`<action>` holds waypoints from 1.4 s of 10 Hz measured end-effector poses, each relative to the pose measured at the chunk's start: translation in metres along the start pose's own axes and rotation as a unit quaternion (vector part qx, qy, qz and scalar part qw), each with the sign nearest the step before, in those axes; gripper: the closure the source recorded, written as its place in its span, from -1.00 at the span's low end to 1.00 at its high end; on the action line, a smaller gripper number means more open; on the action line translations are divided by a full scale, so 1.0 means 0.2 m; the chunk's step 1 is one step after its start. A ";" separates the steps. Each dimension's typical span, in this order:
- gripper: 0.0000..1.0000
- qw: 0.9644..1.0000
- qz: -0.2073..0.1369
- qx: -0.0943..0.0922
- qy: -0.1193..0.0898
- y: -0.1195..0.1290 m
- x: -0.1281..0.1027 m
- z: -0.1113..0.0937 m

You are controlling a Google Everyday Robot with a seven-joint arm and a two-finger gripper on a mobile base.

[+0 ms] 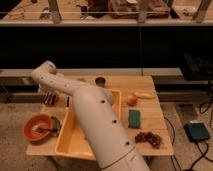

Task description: Place eraser in metal cup

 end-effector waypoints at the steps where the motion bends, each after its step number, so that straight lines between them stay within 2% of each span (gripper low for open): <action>1: -0.38 1.000 0.001 0.001 0.001 0.00 0.00 0.01; 5: -0.38 1.000 -0.005 0.001 0.010 -0.03 0.00 0.03; 11: -0.34 1.000 -0.014 -0.018 0.011 -0.06 -0.08 0.12; 14: 0.23 1.000 -0.005 -0.026 0.012 -0.01 -0.08 0.13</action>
